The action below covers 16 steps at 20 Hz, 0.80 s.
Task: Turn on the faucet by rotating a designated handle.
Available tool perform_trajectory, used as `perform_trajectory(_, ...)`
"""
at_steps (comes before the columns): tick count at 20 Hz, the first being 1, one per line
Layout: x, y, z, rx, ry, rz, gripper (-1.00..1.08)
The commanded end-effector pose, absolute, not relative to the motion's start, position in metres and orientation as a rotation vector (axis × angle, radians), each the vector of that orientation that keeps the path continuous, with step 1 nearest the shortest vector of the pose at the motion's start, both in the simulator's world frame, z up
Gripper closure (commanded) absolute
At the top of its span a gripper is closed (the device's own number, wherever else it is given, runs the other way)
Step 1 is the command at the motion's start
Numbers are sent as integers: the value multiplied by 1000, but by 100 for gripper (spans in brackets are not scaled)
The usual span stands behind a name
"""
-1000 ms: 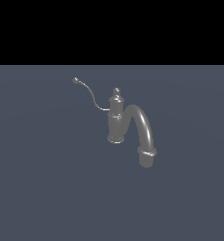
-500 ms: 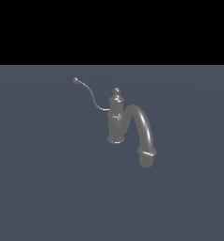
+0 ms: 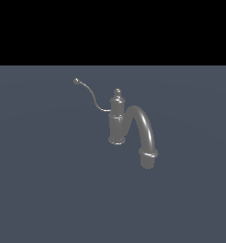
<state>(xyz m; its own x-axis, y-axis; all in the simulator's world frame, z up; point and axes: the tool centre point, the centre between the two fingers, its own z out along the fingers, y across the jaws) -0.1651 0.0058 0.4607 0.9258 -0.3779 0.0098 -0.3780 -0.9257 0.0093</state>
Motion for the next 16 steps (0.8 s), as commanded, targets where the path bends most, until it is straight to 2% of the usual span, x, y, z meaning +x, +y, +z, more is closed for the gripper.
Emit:
perform_trajectory(1,-151,10,453,3053,-688,13,108)
perform_trajectory(16,-73,38,398,2901,-1173,16,108)
